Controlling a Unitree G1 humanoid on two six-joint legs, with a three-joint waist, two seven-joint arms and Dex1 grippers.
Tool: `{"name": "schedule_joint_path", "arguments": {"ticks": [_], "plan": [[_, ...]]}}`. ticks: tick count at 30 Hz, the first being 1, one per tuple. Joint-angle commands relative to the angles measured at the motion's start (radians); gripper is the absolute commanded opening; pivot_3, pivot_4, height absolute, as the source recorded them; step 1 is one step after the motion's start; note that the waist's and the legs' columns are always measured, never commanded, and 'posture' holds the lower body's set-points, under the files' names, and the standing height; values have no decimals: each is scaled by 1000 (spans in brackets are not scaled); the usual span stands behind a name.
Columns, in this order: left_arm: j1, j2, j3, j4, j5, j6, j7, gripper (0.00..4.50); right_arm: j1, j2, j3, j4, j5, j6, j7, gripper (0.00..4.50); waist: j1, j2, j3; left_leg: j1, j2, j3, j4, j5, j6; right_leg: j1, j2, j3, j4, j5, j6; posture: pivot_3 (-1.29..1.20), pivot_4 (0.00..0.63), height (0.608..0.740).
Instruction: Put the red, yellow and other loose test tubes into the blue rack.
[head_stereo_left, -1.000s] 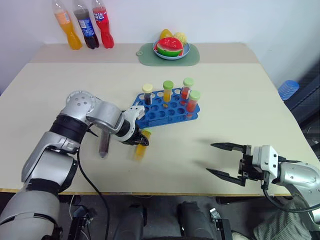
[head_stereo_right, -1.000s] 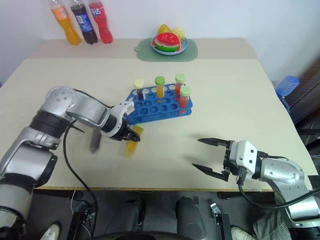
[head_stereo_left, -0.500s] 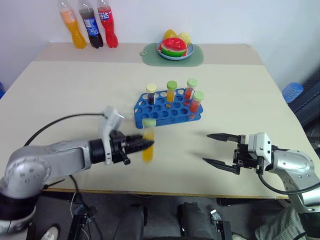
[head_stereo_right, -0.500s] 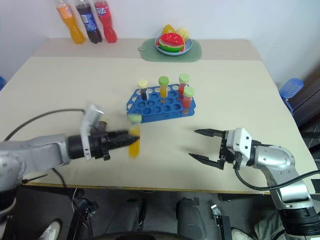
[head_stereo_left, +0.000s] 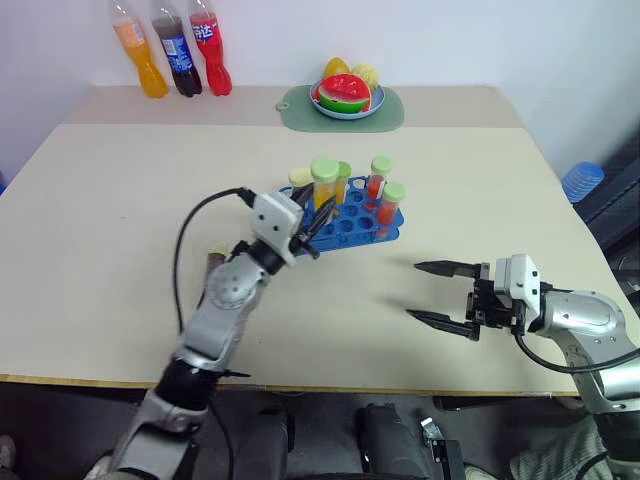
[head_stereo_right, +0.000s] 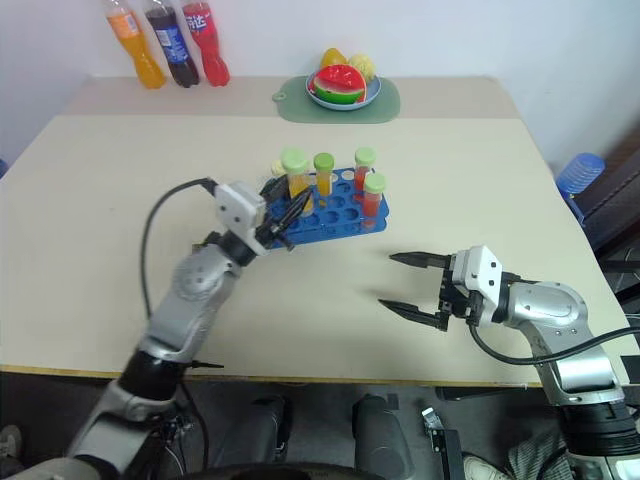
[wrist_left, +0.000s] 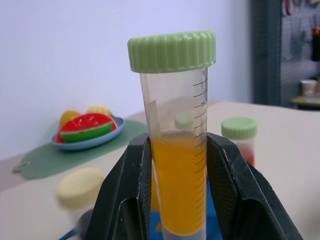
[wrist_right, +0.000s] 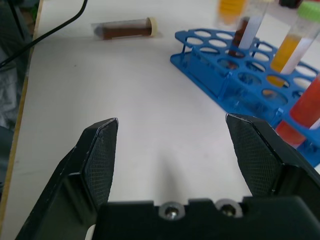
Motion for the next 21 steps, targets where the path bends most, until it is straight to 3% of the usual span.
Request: {"name": "schedule_joint_path", "arguments": {"ticks": [1, 10, 21], "plan": [[-54, -59, -3, 121, 75, -130, 9, 1424, 1, -17, -39, -50, 27, 15, -7, 3816, -1, 0, 0, 0, 0, 0, 0, 0, 0, 0, 0, 0, 0, 0, 0, 0, 150, 740], [-136, -109, 48, 404, 102, -257, -51, 1424, 41, -28, -71, -112, 33, 55, -37, 3816, -1, 0, 0, 0, 0, 0, 0, 0, 0, 0, 1, 0, 1, 0, 0, 0, 150, 740], [-100, -145, 53, 407, 86, -247, -154, 1424, 66, -36, -95, -136, 34, 71, -51, 3816, -1, 0, 0, 1, 0, -1, 1, 0, 0, 1, 0, 0, 1, 0, 0, 0, 150, 740]]}}
